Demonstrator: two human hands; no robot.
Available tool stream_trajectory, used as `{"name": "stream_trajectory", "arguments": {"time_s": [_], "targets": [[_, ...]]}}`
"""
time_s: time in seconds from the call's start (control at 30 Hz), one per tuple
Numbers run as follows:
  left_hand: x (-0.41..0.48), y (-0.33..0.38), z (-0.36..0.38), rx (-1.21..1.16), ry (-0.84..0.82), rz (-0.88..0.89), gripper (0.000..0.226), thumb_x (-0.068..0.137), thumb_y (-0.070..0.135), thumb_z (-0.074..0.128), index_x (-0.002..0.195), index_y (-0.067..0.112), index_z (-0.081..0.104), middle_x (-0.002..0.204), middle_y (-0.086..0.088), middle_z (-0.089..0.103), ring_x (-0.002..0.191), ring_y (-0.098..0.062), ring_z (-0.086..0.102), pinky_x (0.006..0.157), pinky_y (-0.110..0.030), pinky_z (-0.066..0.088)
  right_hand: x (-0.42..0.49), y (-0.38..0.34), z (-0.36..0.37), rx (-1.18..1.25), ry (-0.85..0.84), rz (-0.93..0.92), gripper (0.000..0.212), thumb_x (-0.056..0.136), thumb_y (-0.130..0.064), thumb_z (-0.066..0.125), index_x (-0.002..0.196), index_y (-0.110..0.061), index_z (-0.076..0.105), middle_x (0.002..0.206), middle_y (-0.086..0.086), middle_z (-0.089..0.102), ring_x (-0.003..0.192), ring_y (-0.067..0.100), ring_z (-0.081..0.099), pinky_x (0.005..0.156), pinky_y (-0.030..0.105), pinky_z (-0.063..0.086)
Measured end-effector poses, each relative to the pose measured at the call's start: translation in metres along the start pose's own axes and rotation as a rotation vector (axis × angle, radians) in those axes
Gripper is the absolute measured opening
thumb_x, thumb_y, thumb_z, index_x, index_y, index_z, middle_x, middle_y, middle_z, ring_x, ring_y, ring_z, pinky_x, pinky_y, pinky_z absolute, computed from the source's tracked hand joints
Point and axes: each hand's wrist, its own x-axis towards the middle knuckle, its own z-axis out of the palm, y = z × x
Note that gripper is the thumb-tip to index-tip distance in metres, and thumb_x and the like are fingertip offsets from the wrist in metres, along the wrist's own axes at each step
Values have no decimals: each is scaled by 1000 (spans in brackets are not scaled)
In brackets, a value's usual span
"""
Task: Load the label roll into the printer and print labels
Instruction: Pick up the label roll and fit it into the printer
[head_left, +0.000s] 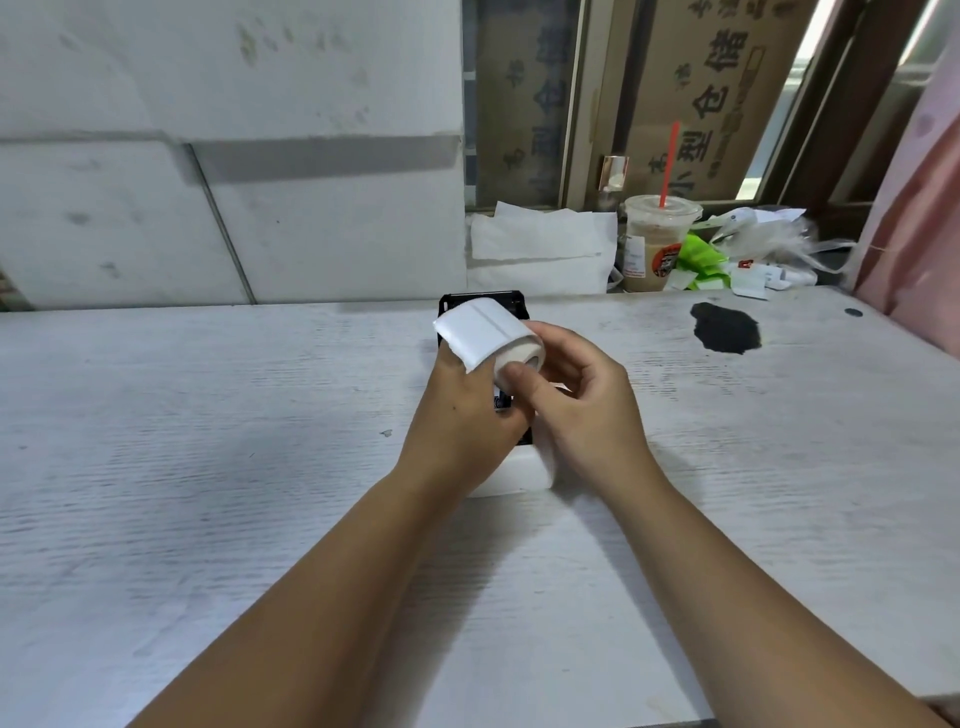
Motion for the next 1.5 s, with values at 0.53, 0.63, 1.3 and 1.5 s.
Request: {"name": "stream_trajectory", "arguments": {"time_s": [0.53,0.63,1.3,1.5], "targets": [[1,4,-7,-162,54,-28,59,79,18,72,114,48,35,98,42,52,81,7,58,64,-4,43,3,-2,-3,18,69,10,24,85,-17,67,87,-41,70,92,-12,73,87,18,72,79,38,59],[1,-1,-3,-104,49,-24,56,80,15,69,129,25,43,104,58,37,72,12,56,61,-1,39,2,-4,-2,23,48,-6,24,83,-13,69,88,-36,67,97,-8,73,89,14,71,70,25,56],[10,-17,-10,-118,21,57,50,69,15,79,114,21,59,120,4,49,102,13,45,77,-16,48,5,-7,-8,76,40,12,21,88,-11,62,79,-29,67,84,-13,69,79,10,68,77,38,57],[11,-17,-14,-46,-59,160,42,75,14,73,115,19,61,120,6,54,103,10,47,82,-7,40,7,-7,-11,95,84,33,24,89,-13,61,75,-31,67,90,-2,68,91,21,68,73,32,59]]}}
